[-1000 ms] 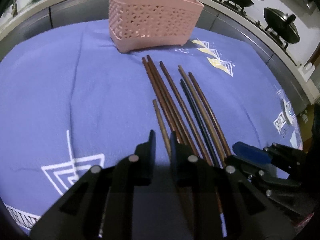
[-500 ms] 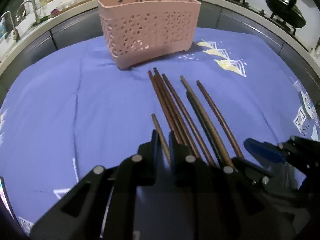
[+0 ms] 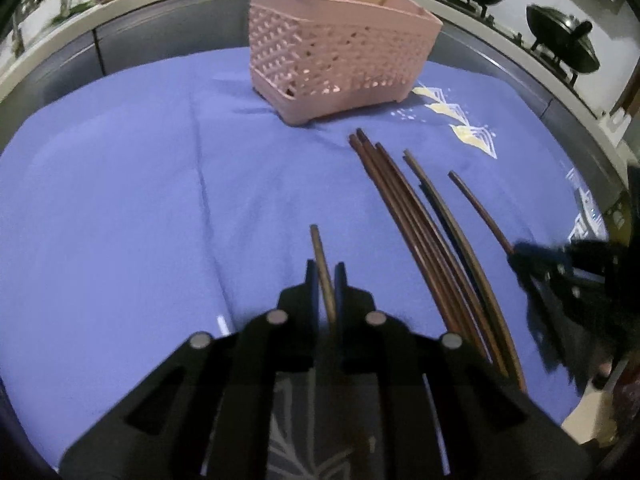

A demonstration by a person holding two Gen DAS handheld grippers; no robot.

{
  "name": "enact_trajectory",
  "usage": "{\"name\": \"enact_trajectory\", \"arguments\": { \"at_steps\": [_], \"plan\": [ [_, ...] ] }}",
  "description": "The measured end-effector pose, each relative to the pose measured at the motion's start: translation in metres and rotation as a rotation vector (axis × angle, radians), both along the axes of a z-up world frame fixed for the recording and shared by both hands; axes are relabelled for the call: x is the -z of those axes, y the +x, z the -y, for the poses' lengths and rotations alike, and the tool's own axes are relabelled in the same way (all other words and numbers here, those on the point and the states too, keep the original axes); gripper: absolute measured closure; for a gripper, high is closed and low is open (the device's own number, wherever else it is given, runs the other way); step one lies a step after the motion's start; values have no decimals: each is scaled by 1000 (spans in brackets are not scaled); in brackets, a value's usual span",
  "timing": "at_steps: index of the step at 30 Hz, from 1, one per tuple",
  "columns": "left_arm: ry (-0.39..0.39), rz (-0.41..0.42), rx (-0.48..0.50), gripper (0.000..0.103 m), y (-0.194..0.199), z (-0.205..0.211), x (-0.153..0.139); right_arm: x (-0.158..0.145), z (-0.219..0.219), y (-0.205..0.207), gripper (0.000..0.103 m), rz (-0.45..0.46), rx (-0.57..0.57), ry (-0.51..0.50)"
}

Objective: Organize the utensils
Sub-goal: 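Grasp a chopstick with the left tool while the right tool grasps another, then lift both chopsticks into the pink basket and open both tools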

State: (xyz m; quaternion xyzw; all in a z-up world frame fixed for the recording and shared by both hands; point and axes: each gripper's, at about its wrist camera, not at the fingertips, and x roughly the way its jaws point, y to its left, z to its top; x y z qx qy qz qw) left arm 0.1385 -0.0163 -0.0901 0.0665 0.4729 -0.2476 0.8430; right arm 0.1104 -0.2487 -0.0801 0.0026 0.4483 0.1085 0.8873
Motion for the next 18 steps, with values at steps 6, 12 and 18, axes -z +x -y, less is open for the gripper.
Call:
{"name": "enact_trajectory", "arguments": {
  "at_steps": [6,12,18],
  "plan": [
    [73,49,20,95,6,20,0,-5,-10,47,95,-6,-23,-3],
    [61,81,14,97,7,21,-18,-16,-5,54,98,-3,-33,89],
    [-126,272,-5,98,-17,-11,-105,-100,16,7,98,293,-23,231]
  ]
}}
